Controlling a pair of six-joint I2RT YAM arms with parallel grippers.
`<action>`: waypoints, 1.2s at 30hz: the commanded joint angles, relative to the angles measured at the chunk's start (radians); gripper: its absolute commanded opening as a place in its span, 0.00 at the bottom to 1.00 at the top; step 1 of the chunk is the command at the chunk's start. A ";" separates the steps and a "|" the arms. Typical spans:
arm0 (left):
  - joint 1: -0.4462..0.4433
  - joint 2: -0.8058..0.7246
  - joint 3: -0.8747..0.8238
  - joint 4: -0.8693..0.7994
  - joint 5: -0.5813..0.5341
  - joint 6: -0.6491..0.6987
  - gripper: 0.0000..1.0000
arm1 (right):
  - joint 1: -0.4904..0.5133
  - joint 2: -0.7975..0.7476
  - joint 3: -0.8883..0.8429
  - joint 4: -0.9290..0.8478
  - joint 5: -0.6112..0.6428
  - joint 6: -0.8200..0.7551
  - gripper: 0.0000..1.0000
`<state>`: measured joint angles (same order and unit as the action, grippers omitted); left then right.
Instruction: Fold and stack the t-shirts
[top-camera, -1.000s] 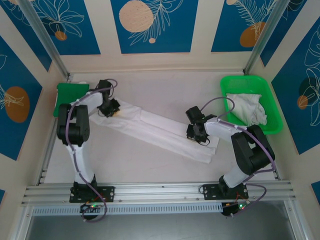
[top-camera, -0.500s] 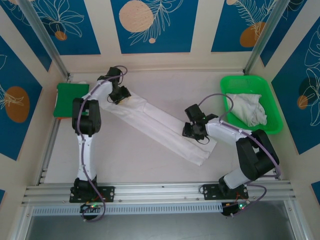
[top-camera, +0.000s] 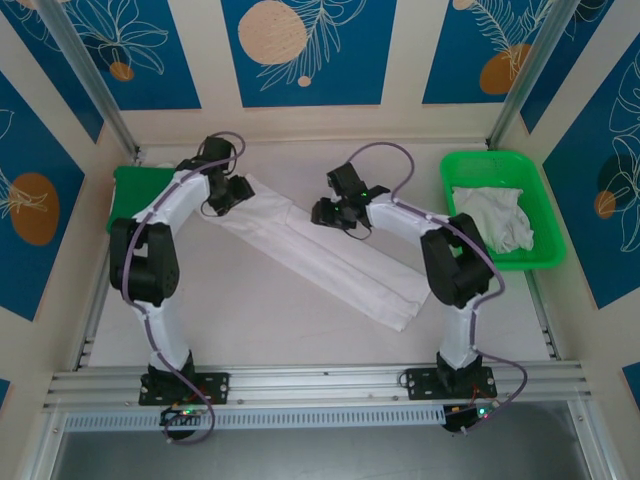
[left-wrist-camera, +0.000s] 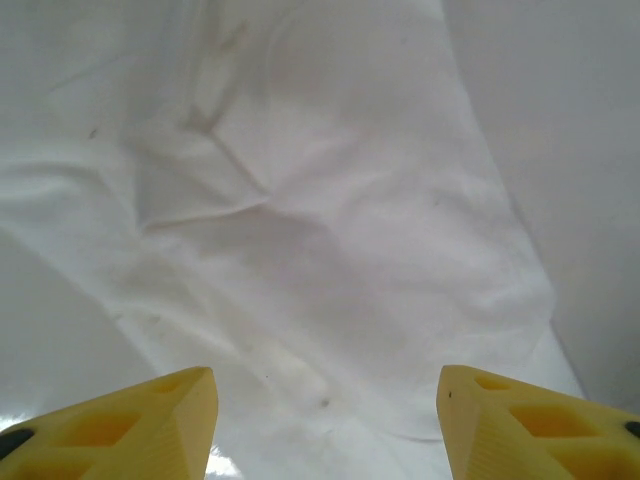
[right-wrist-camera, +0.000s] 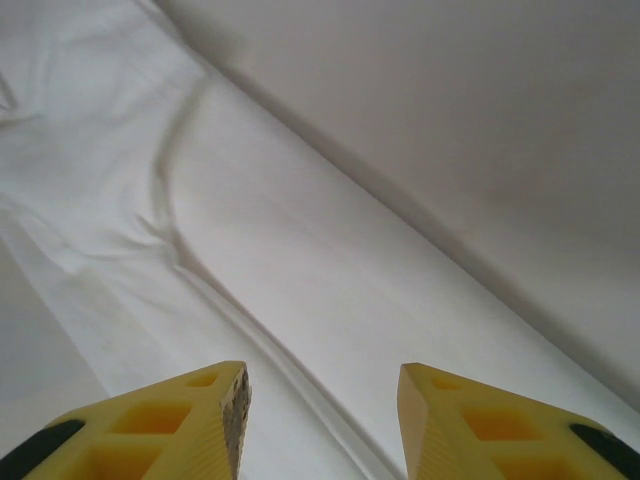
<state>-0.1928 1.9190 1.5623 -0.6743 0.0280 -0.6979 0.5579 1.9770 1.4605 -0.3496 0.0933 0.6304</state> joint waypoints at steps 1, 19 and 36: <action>0.016 -0.040 -0.077 0.007 -0.045 -0.023 0.60 | 0.020 0.095 0.129 -0.001 -0.091 0.000 0.45; 0.126 -0.259 -0.314 0.034 0.010 0.016 0.67 | 0.073 0.483 0.623 -0.132 -0.179 0.065 0.24; 0.145 -0.264 -0.340 0.068 0.049 0.027 0.67 | 0.115 0.320 0.463 -0.099 -0.199 0.069 0.00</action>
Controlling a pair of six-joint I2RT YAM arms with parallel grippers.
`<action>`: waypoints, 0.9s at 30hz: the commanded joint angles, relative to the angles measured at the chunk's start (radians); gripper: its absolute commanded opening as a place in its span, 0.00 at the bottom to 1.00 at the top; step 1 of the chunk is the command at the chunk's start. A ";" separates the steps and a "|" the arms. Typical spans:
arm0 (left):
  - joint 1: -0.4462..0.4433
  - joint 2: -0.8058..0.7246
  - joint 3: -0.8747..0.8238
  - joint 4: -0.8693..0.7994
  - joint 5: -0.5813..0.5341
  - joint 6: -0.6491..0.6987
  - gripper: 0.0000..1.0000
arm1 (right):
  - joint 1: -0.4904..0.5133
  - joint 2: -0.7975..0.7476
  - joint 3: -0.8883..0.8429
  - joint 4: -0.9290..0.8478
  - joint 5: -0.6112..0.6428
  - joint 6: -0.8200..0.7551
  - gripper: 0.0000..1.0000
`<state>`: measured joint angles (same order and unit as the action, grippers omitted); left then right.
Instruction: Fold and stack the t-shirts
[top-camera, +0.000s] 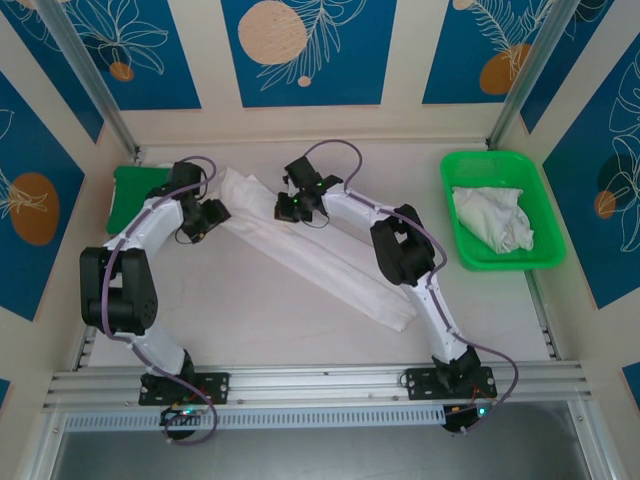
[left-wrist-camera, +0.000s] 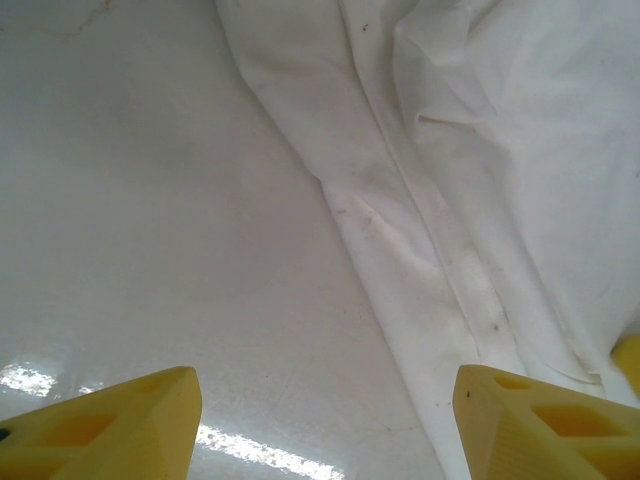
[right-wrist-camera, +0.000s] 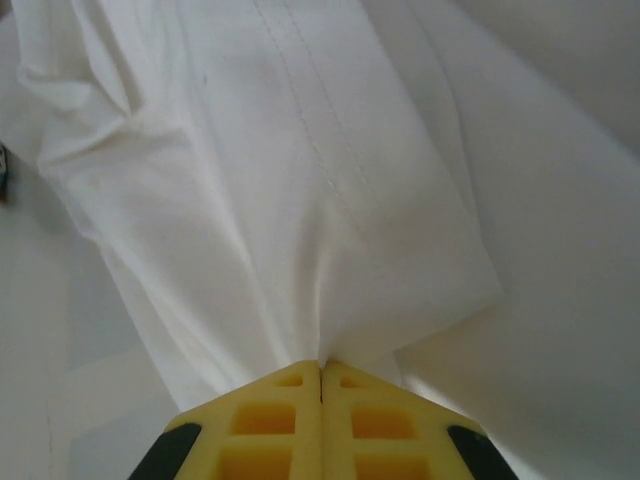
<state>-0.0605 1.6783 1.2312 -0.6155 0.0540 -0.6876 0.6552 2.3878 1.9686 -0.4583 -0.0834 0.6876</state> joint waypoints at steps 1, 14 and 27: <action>0.013 -0.022 -0.010 0.011 0.025 0.015 0.67 | 0.021 -0.108 -0.072 0.021 -0.024 0.019 0.00; 0.013 -0.014 -0.013 0.023 0.042 0.016 0.67 | 0.052 -0.162 -0.198 0.106 -0.109 0.093 0.00; -0.018 0.199 0.251 -0.057 0.041 0.119 0.50 | 0.044 -0.142 -0.197 0.079 -0.090 0.087 0.00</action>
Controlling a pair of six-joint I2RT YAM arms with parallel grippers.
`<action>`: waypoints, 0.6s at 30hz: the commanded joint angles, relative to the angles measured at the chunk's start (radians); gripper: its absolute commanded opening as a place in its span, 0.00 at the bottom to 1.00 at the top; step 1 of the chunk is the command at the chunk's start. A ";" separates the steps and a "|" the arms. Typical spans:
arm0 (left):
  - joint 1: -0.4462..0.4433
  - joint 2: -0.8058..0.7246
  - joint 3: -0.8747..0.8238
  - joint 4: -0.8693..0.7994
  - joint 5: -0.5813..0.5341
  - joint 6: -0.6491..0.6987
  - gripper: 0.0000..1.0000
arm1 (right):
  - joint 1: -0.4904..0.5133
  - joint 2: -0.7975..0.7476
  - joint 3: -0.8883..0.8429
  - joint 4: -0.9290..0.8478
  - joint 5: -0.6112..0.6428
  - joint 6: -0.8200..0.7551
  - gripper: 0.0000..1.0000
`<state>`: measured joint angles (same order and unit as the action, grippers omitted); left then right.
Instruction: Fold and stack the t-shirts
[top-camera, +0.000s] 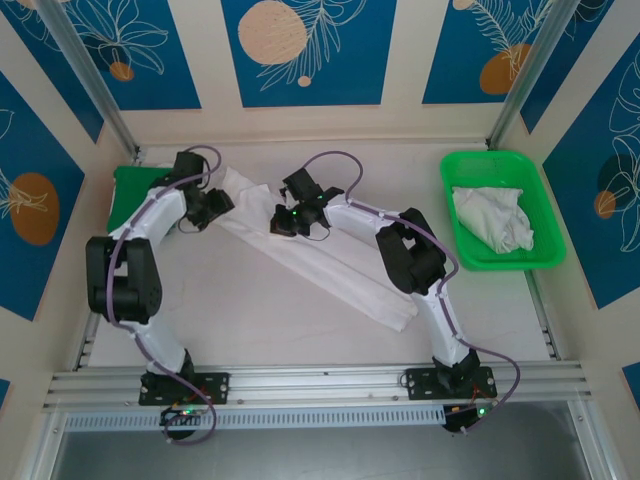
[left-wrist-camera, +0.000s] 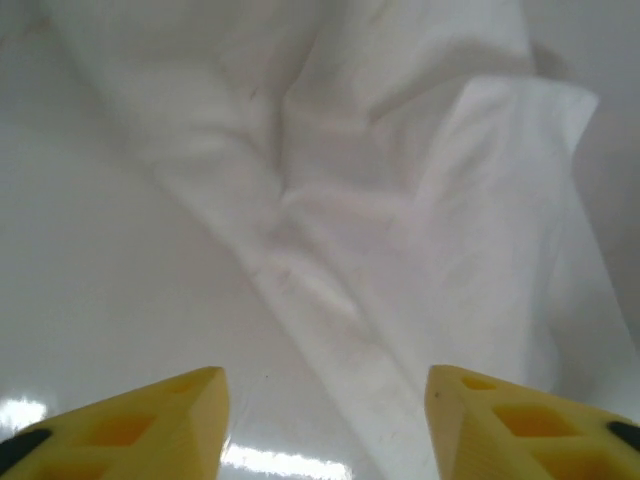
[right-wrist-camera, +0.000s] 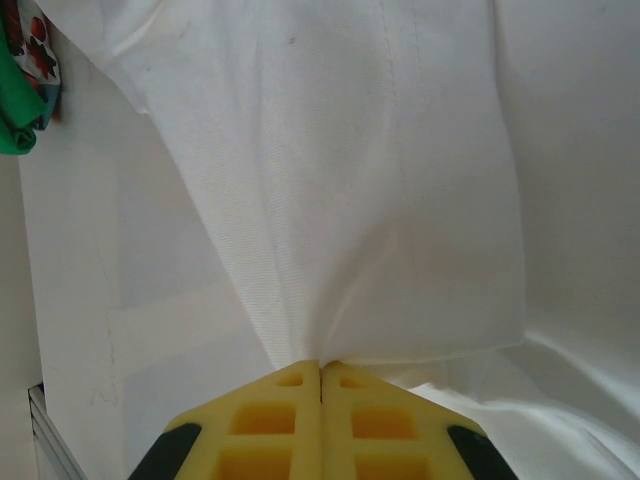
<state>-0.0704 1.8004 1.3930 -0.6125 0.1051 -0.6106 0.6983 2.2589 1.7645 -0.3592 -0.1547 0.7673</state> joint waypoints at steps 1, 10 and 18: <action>-0.009 0.114 0.133 -0.095 -0.022 0.026 0.46 | 0.001 -0.012 0.009 -0.024 -0.019 0.007 0.00; -0.040 0.300 0.330 -0.179 -0.023 -0.122 0.41 | -0.005 -0.005 0.017 -0.024 -0.018 0.007 0.00; -0.046 0.398 0.433 -0.219 -0.017 -0.156 0.34 | -0.011 -0.005 0.014 -0.028 -0.016 -0.001 0.00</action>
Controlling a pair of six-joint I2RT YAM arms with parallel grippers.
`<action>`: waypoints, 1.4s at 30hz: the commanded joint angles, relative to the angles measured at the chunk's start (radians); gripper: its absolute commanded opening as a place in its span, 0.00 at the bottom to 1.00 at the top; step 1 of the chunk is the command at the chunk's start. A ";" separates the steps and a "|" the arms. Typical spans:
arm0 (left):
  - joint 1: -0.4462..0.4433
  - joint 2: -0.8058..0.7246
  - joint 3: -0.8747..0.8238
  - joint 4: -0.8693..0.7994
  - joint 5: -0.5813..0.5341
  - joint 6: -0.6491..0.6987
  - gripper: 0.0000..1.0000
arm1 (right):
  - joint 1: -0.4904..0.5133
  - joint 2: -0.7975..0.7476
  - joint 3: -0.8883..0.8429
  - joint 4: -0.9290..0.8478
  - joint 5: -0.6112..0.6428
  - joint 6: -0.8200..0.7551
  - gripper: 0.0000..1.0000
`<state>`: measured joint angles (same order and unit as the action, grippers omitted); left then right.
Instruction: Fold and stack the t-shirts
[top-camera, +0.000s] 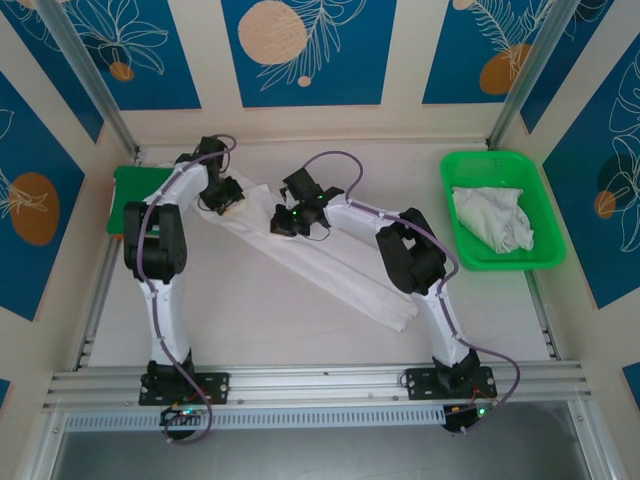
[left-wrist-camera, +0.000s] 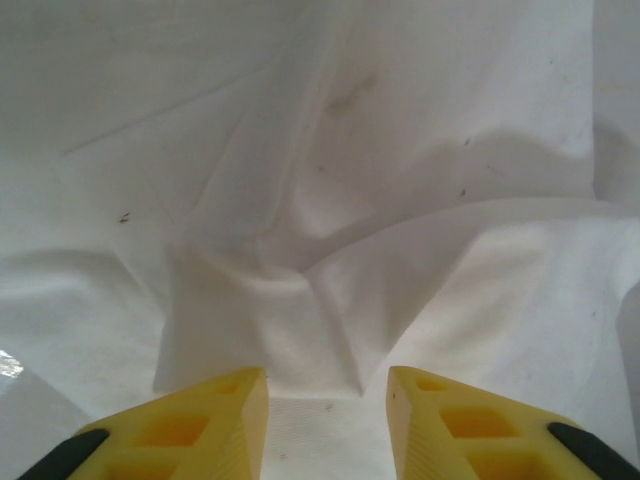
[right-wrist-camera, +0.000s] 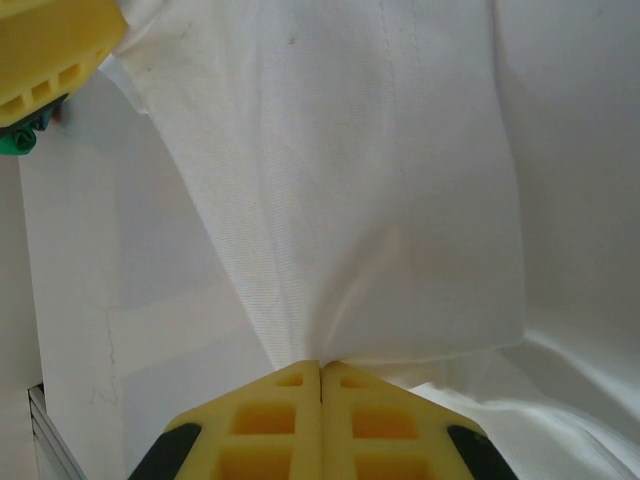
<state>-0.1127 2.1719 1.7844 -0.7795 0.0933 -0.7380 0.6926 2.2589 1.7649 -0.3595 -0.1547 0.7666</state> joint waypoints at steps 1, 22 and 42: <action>-0.004 0.033 0.047 -0.053 -0.005 -0.031 0.33 | -0.007 -0.005 0.012 -0.026 -0.016 0.000 0.00; 0.031 -0.045 -0.018 -0.063 -0.061 -0.029 0.00 | -0.013 -0.009 0.006 -0.018 -0.024 0.002 0.00; 0.143 -0.150 -0.205 0.017 -0.017 -0.046 0.04 | 0.004 0.008 0.038 -0.042 -0.007 -0.008 0.17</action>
<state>0.0261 2.0209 1.5379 -0.7547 0.0532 -0.7773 0.6880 2.2608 1.7676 -0.3634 -0.1608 0.7609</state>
